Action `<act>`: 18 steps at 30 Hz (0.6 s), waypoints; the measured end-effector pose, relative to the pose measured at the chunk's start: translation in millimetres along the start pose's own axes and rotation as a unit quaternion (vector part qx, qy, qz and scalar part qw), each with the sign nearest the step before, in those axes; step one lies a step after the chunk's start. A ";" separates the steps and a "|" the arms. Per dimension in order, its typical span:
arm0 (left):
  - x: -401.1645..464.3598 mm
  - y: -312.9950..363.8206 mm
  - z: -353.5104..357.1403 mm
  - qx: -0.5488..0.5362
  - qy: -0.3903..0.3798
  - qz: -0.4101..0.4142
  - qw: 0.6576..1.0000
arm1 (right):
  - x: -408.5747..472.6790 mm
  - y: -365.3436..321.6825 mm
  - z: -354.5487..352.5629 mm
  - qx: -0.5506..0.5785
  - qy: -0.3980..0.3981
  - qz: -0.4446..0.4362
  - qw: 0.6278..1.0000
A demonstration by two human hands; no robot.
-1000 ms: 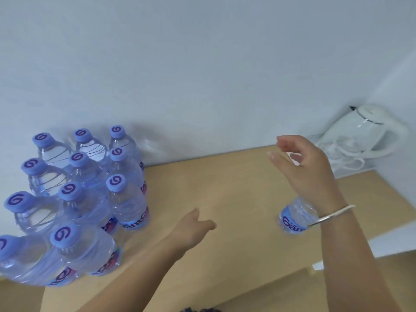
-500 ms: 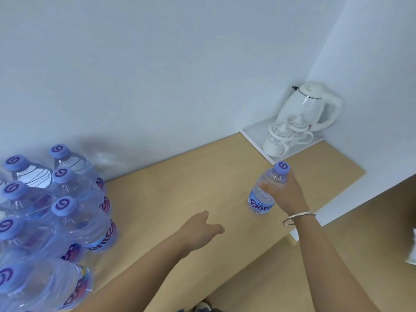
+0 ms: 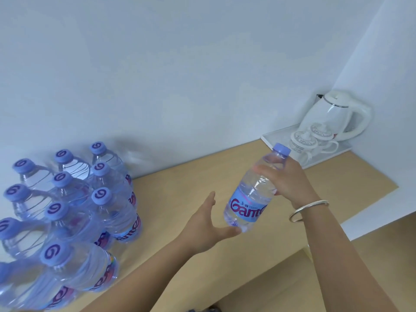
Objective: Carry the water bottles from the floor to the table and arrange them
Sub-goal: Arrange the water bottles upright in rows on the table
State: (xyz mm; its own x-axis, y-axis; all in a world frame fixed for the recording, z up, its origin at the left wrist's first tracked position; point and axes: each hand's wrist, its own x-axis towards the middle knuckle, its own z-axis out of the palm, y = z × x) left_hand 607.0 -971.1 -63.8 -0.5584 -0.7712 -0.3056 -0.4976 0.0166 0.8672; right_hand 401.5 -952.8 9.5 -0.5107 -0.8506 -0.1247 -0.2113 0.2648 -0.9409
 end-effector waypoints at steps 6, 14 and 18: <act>-26.5 19.5 -20.9 -0.144 -0.002 0.090 0.985 | -23.3 -55.6 38.4 0.014 -0.070 -0.070 0.995; -62.5 23.6 -64.1 -0.194 0.021 0.129 0.972 | -32.8 -85.9 65.7 0.035 -0.159 -0.132 0.978; -78.3 23.2 -73.3 -0.262 -0.060 0.119 0.956 | -32.4 -92.1 73.3 0.233 -0.370 -0.093 0.894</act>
State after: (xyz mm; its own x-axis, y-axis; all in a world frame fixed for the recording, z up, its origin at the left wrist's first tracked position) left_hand 687.8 -957.0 9.1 -0.7017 -0.7067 -0.0901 0.0364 -0.1618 0.9861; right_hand 498.6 -983.0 77.2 0.2250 -0.9737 0.0349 0.2237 0.0167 -0.9745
